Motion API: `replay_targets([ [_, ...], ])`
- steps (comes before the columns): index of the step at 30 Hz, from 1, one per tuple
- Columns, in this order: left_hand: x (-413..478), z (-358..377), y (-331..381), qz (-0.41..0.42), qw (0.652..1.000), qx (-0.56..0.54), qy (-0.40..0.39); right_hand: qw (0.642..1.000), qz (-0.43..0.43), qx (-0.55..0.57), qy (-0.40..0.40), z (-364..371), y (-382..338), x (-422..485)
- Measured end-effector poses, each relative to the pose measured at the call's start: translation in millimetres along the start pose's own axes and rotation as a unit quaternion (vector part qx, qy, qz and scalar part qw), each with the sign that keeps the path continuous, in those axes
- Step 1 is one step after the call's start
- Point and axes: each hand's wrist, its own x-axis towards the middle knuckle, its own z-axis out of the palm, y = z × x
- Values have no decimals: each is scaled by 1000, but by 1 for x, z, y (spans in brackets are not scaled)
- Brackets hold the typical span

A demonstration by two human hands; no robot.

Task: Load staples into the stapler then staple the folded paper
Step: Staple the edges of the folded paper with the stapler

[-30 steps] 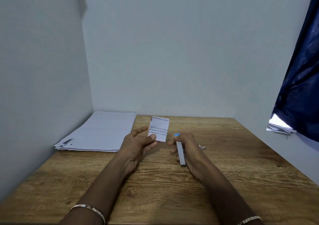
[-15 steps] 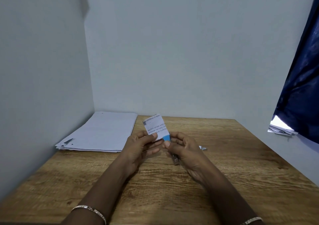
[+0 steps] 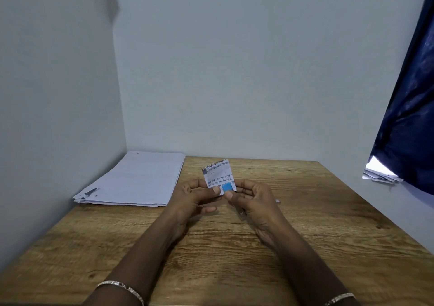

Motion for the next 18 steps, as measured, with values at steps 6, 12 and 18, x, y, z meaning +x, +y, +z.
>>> replay_targets([
  [6, 0, 0, -2, -8, 999, 32, -10, 1000, -2, 2, 30, 1, -1, -1],
  [12, 0, 2, -1, 0, 1000, 18, -5, 997, 53, 52, 10, 3, -6, -2],
  [18, 4, -1, 0, 4, 1000, -8, 26, 983, 105, 145, 28, 5, -9, 2],
])
